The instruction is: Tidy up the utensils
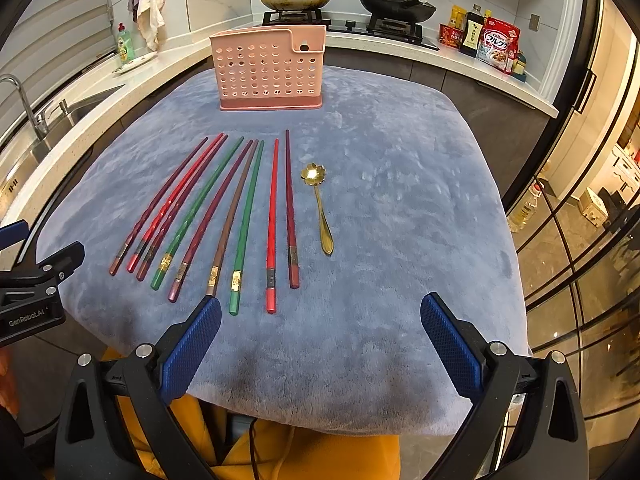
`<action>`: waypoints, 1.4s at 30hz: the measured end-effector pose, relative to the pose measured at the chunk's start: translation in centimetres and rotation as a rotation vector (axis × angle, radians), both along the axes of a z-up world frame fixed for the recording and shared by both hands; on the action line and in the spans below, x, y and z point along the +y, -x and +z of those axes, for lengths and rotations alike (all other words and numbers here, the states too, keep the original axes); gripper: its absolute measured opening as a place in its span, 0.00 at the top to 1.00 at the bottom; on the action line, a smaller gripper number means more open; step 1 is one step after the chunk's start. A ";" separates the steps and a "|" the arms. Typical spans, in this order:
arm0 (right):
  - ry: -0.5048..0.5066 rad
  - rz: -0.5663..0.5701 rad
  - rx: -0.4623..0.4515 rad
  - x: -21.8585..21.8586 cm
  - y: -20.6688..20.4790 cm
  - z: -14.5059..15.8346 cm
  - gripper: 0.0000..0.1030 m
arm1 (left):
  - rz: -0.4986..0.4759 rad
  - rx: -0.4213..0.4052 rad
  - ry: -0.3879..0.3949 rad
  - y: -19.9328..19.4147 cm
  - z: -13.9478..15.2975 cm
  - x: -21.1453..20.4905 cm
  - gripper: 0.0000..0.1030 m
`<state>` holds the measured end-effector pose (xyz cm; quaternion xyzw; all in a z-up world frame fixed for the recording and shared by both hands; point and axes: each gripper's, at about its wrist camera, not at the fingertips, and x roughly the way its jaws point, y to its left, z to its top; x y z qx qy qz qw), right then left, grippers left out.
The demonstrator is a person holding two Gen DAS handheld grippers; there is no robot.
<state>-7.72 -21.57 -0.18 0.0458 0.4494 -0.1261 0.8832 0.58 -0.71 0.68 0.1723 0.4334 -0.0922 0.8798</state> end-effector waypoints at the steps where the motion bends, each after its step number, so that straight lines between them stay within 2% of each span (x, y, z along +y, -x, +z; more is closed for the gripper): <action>1: -0.001 -0.001 0.000 -0.1 0.0 0.1 0.07 | 0.000 0.000 0.000 0.0 0.0 0.0 0.07; 42: -0.002 0.008 -0.005 0.2 -0.3 0.1 0.07 | -0.003 -0.002 0.004 -0.2 0.0 -0.2 0.07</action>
